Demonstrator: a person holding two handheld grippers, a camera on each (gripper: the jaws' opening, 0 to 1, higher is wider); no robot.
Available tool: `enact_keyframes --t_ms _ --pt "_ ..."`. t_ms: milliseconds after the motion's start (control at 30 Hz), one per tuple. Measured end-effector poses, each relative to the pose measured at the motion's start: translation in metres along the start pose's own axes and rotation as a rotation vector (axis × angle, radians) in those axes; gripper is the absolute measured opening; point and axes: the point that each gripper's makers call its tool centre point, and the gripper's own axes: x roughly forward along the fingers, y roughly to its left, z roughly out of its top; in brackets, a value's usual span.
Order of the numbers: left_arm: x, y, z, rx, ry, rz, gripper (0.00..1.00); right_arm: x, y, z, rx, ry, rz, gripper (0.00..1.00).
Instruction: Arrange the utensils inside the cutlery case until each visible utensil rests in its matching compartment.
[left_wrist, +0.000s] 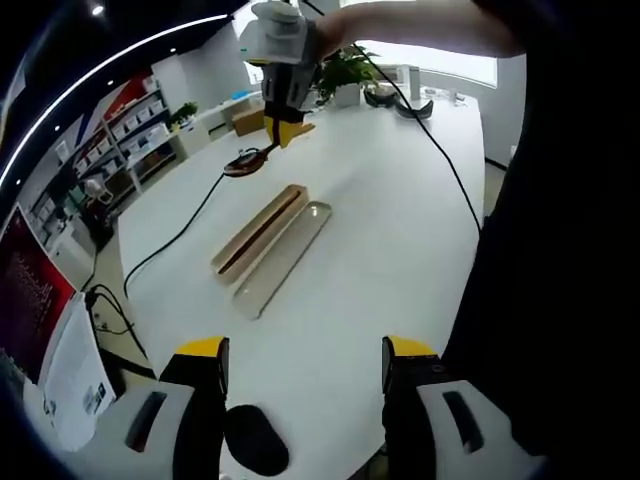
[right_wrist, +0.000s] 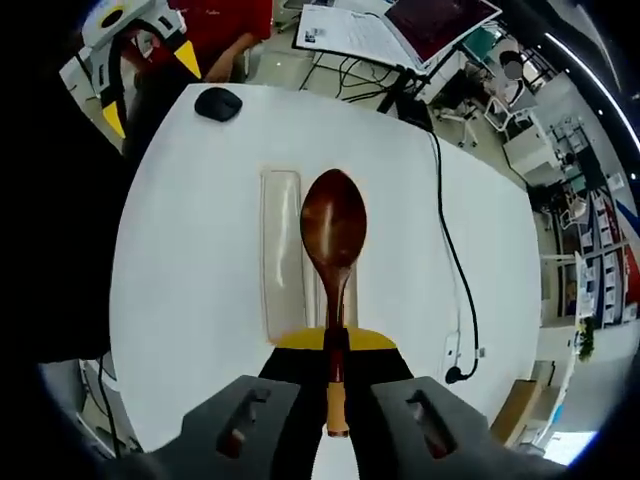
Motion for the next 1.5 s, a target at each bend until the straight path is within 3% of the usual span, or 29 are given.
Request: enact_keyframes --t_ms 433,900,1500 --pt "-0.008 0.005 -0.005 -0.009 0.007 0.032 0.64 -0.01 -0.016 0.01 -0.044 -0.004 -0.008 0.0" --pt "-0.008 -0.001 -0.011 -0.029 0.013 0.03 0.64 0.02 -0.021 0.011 -0.023 0.051 0.01 0.0" --pt "-0.001 0.007 -0.019 -0.068 0.031 0.025 0.64 0.052 -0.025 0.018 0.001 0.052 0.05 0.0"
